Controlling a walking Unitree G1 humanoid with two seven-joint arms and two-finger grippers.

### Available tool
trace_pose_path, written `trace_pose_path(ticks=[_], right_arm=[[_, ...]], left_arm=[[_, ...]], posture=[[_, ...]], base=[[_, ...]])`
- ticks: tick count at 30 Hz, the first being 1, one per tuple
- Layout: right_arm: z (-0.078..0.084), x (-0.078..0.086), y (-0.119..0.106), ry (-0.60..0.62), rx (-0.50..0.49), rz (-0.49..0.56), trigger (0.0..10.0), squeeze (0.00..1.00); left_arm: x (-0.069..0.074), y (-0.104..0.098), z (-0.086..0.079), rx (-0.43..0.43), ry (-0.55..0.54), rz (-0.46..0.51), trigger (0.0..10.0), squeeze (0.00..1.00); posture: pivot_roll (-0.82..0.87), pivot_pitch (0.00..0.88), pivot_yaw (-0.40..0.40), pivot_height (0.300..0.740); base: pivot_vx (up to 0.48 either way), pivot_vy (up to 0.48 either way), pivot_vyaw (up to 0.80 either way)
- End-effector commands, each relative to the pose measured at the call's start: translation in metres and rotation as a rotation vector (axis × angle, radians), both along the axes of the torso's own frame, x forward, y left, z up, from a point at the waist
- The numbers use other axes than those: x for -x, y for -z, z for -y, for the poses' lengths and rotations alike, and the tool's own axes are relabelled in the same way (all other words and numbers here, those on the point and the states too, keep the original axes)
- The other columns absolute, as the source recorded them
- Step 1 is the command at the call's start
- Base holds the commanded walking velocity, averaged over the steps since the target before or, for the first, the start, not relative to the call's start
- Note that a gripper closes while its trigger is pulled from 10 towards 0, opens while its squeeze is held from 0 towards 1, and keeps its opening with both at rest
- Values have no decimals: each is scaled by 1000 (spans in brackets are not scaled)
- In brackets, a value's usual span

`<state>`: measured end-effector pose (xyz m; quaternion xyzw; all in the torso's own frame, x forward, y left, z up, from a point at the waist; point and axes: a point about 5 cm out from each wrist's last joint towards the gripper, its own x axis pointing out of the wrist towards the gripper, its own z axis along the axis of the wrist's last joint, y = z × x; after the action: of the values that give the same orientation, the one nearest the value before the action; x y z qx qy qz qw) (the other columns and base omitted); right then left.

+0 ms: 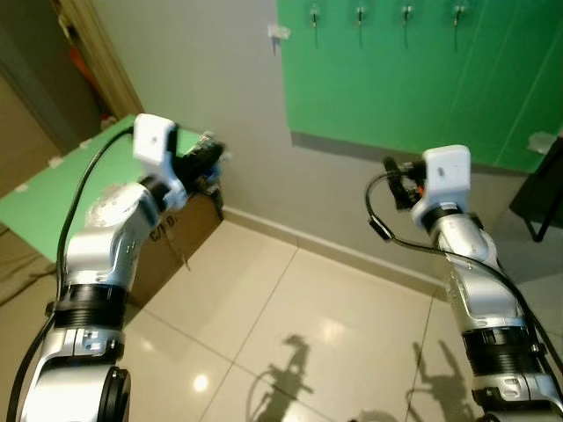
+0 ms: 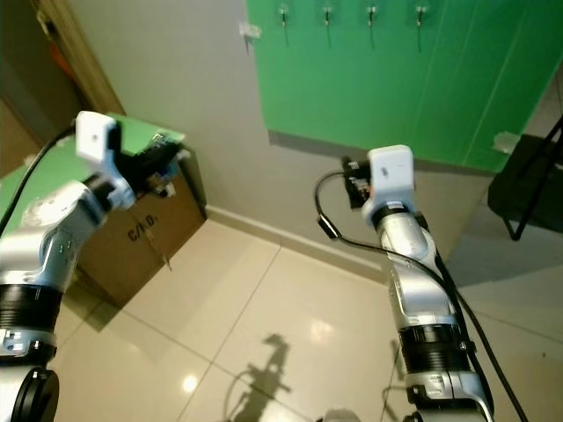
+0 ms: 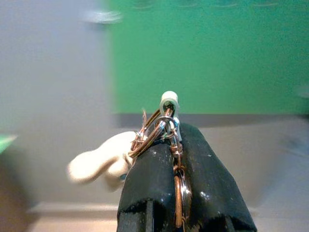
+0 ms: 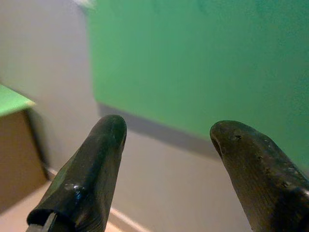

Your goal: Hang keys on a hook

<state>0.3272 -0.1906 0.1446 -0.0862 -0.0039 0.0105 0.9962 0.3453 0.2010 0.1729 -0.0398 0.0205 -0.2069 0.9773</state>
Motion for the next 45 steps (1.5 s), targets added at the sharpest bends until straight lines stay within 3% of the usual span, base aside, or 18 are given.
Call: trace_pose_path(ticks=[1, 2, 4, 6, 12, 24, 32, 38, 45], right_arm=[[-1, 4, 7, 18, -6, 16, 10000, 0], [0, 8, 15, 28, -14, 17, 10000, 0], [0, 11, 18, 30, -16, 19, 10000, 0], [-1, 19, 32, 25, -41, 10, 10000, 0], [-9, 30, 46, -3, -64, -2, 10000, 0], [-12, 33, 51, -11, -81, 4, 10000, 0], [-15, 33, 53, -24, -85, -1, 10000, 0], [-21, 34, 54, -29, -112, -3, 10000, 0], [-26, 35, 55, -49, -119, -6, 10000, 0]], left_arm=[[8, 13, -10, -53, -138, 0, 0, 0], [18, 24, -12, -93, -207, -5, 0, 0], [23, 31, -11, -87, -238, -12, 0, 0], [40, 50, -5, -108, -312, -17, 0, 0], [56, 55, 12, -175, -349, 42, 0, 0], [66, 63, 21, -154, -398, 12, 0, 0], [67, 67, 17, -172, -422, 1, 0, 0], [68, 68, 29, -161, -387, 6, 0, 0], [66, 64, 31, -168, -371, 26, 0, 0]], posture=[[-238, 0, 158, 740], [-234, 0, 156, 740], [-234, 0, 156, 740], [-222, 0, 151, 740], [-205, 0, 141, 740], [-213, 0, 139, 740], [-216, 0, 140, 740], [-218, 2, 141, 740], [-219, 3, 139, 740]], base=[[0, 0, 0], [0, 0, 0], [0, 0, 0], [0, 0, 0], [0, 0, 0], [0, 0, 0], [0, 0, 0], [0, 0, 0], [0, 0, 0]])
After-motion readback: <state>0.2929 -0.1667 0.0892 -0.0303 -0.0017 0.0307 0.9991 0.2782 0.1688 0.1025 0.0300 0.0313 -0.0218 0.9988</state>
